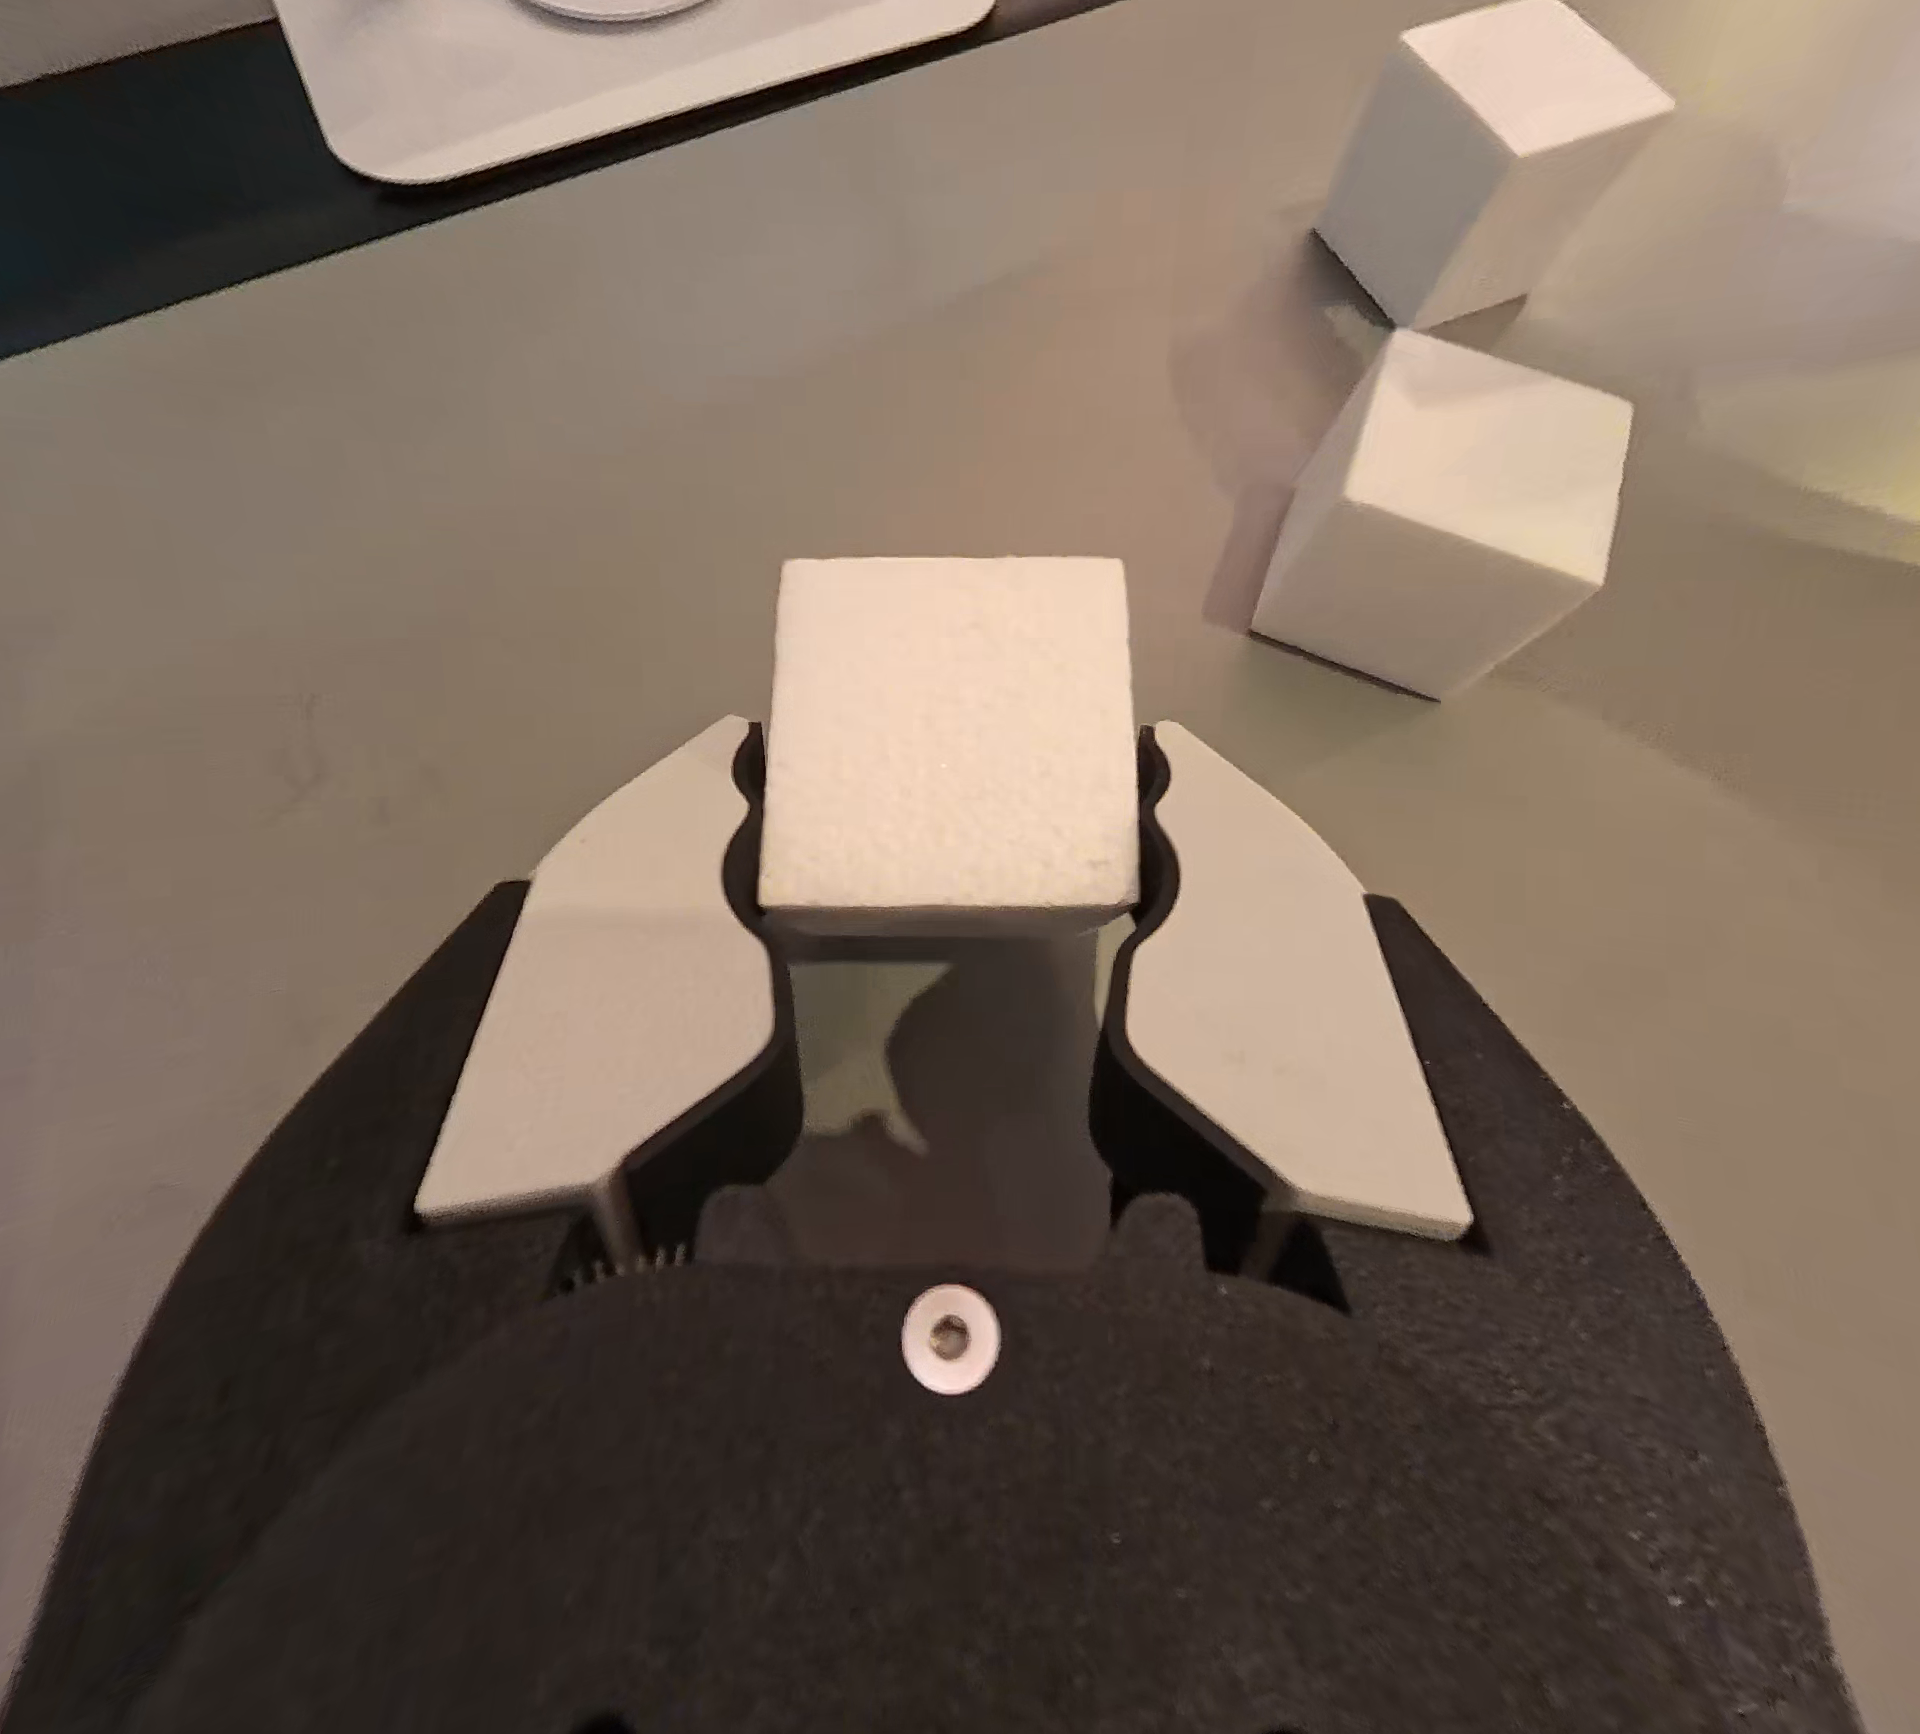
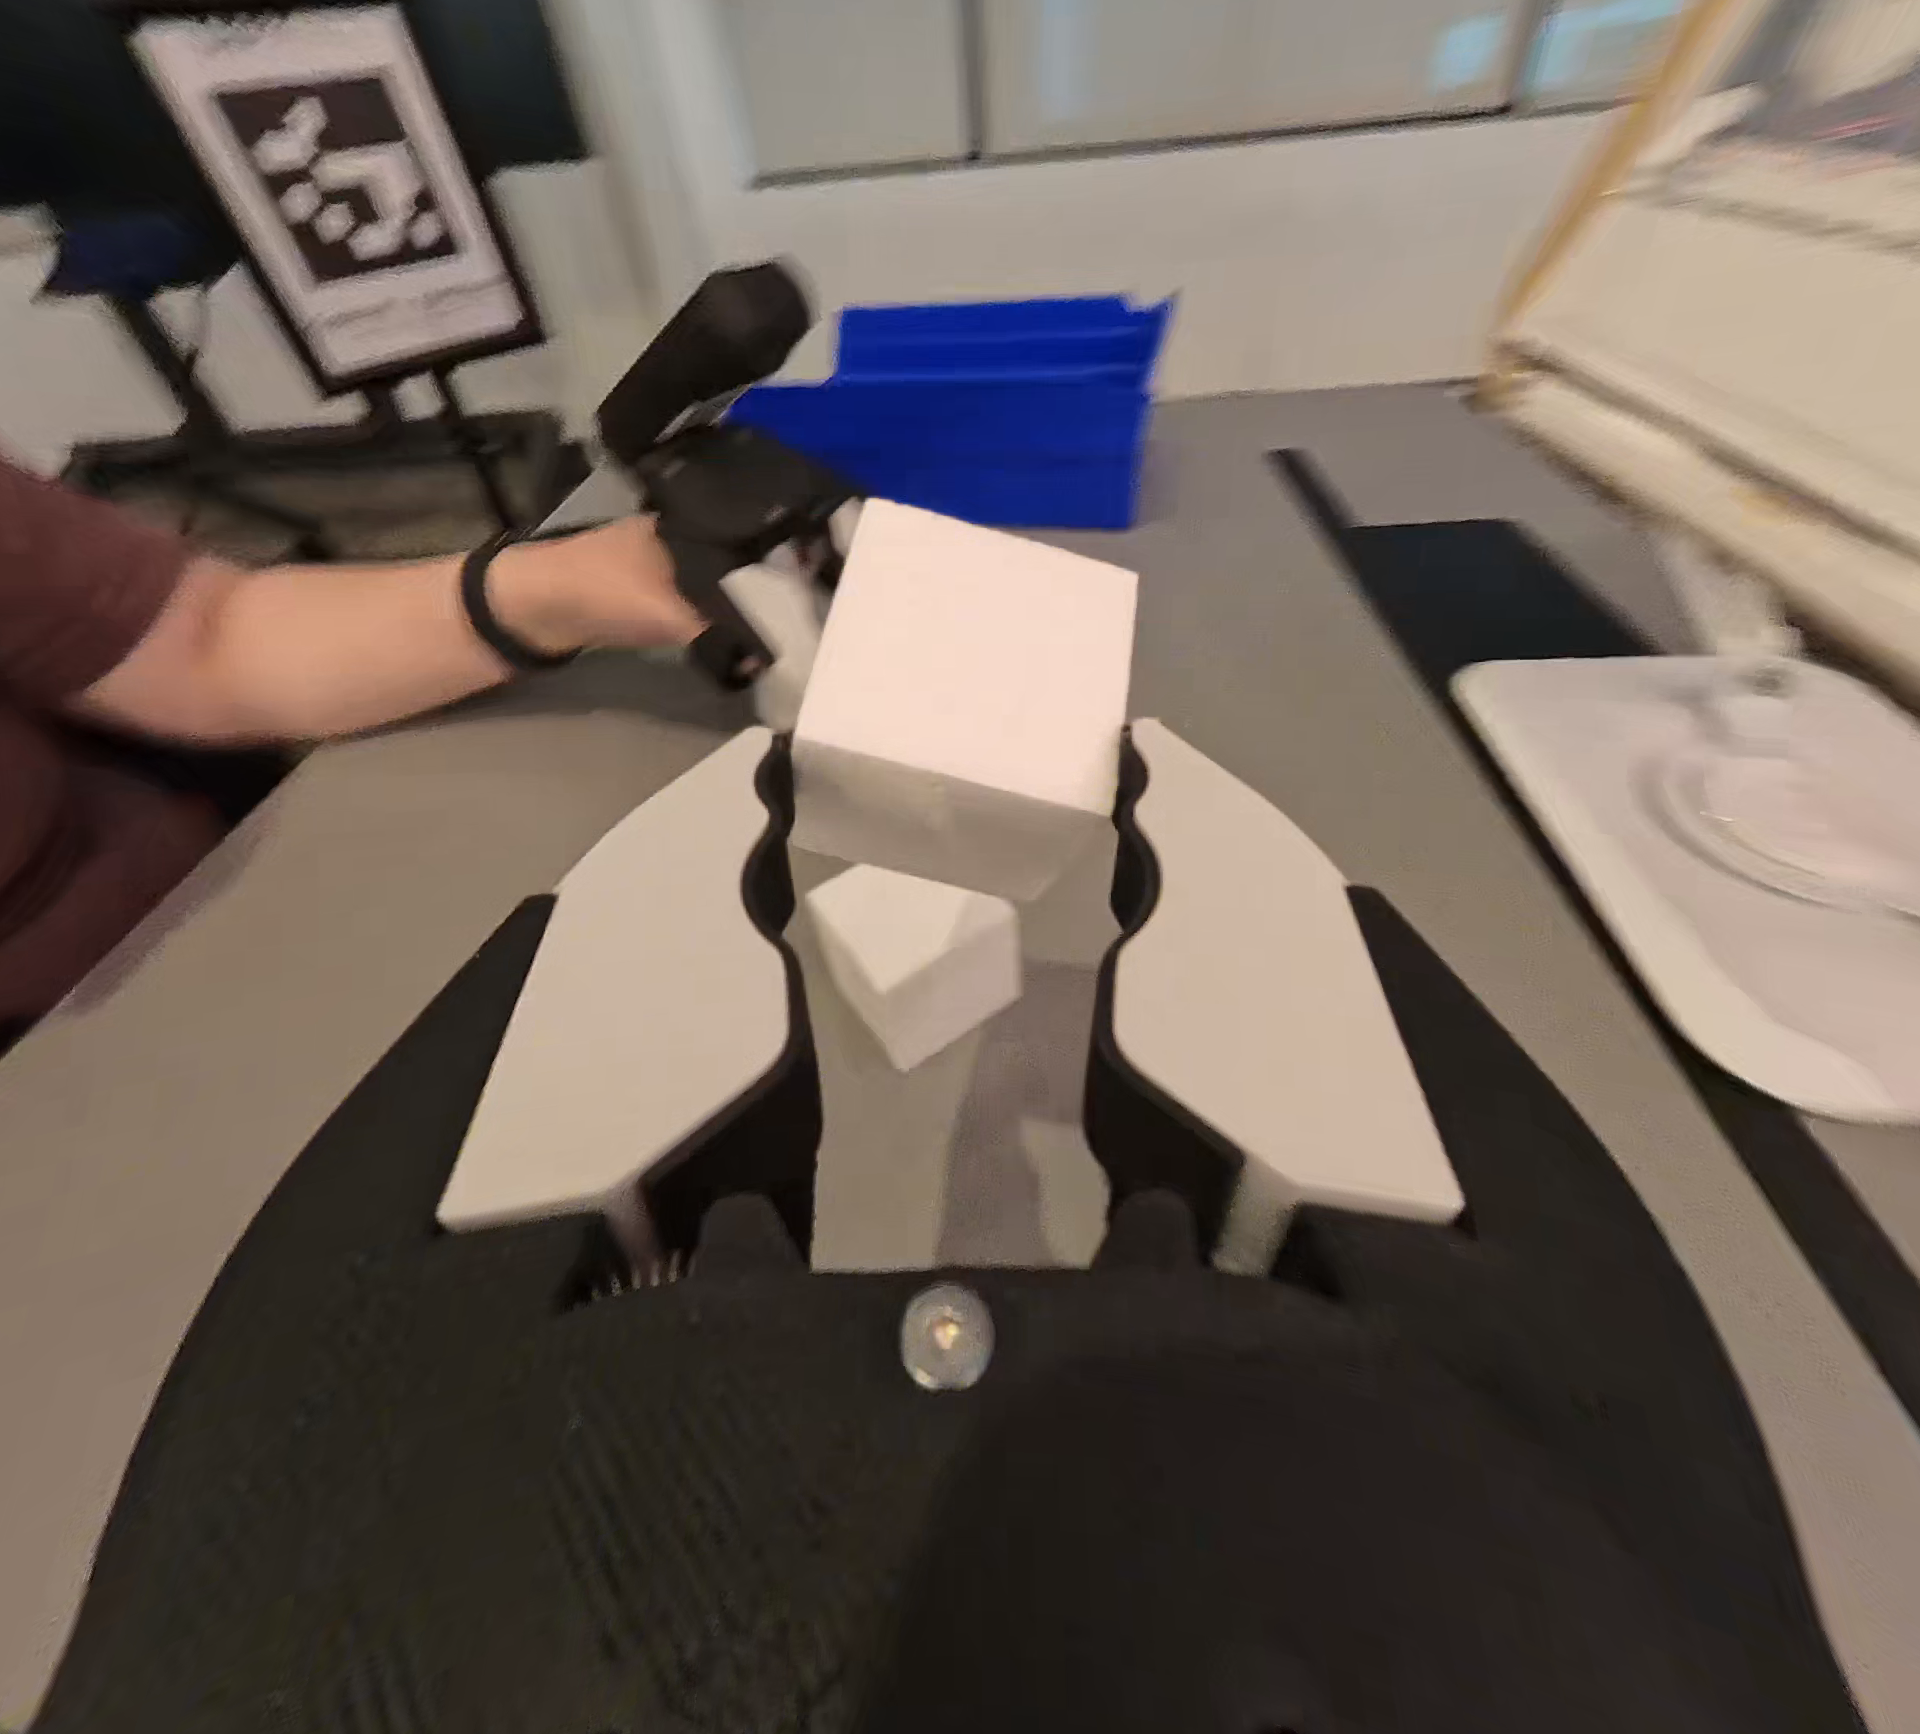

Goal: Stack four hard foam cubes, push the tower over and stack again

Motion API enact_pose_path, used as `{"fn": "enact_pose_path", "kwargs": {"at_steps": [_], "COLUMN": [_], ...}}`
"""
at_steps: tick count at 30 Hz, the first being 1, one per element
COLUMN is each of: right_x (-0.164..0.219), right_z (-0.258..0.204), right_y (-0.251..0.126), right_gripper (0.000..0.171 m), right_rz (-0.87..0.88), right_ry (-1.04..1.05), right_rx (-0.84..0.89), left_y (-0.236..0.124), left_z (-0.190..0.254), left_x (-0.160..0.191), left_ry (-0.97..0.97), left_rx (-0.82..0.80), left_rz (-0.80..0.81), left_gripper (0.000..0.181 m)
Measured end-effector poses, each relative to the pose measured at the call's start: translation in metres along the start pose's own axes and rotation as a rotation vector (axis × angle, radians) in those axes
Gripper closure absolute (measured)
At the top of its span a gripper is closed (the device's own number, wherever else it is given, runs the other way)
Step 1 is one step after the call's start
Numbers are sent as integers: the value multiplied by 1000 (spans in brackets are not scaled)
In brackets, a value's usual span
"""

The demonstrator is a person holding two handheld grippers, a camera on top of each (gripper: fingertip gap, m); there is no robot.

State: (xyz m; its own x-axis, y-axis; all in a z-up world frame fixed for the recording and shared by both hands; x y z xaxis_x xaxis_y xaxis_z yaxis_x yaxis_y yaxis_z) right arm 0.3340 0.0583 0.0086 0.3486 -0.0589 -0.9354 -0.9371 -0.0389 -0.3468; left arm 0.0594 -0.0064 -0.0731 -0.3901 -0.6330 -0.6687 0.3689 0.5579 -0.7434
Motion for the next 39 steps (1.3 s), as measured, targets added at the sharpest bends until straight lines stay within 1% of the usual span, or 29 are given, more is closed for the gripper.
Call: {"fn": "enact_pose_path", "kwargs": {"at_steps": [2, 5, 8, 12, 15, 17, 20, 22, 23, 25, 27, 29, 31, 35, 39], "right_x": [3, 13, 21, 27, 16, -1, -22, -24, -21, -8, 3, 4, 5, 15, 17], "right_z": [-10, -13, -9, -2, -5, -8, -16, -29, -39, -62, -76, -82, -83, -80, -76], "right_y": [25, 47, 54, 55, 52, 47, 39, 42, 46, 58, 68, 74, 81, 95, 95], "right_gripper": [111, 111, 111, 111, 111, 111, 111, 111, 111, 111, 111, 111, 111, 111, 111], "right_rz": [-110, -206, -265, -333, -371, -353, -272, -195, -148, -97, -124, -190, -254, -300, -361], "right_ry": [-52, -108, -116, -41, 45, 84, 238, 385, 435, 443, 363, 286, 279, 328, 284], "right_rx": [-86, -114, -87, -26, 44, 163, 366, 481, 511, 592, 723, 828, 849, 813, 854], "left_y": [-3, -5, -6, -5, -5, -5, -4, -2, -2, -3, -5, -7, -9, -13, -19], "left_z": [-4, -4, -2, -1, -2, -4, -8, -9, -9, -7, -5, -3, -2, -7, -9], "left_x": [0, -1, -2, -2, -1, -1, 0, 1, 0, -1, -2, -3, -3, -4, -5], "left_ry": [-28, -41, -27, -14, -15, -25, -62, -85, -92, -101, -106, -108, -111, -140, -172], "left_rx": [19, 37, 35, 25, 7, -14, -21, -10, -1, 3, 10, 25, 35, 54, 90], "left_rz": [15, 29, 27, 15, 5, 5, 7, -2, -6, -5, 7, 20, 24, 49, 76], "left_gripper": [114, 114, 114, 114, 114, 114, 114, 114, 114, 114, 114, 114, 114, 114, 114]}}
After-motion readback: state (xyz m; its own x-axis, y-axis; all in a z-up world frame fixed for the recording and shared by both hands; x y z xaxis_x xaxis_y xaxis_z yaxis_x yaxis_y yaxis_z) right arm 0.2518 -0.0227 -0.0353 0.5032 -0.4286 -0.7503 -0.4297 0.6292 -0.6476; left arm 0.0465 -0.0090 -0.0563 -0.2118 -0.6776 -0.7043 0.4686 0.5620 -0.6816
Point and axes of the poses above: each gripper's, where its closed fingertips meet, y out along the fingers, x out of its underside, z = x × y across the jaws, the point moved 8 cm from there along -y, back along the fingers, and after that the axes turned 12 degrees about -z, right-handed, at the moved point
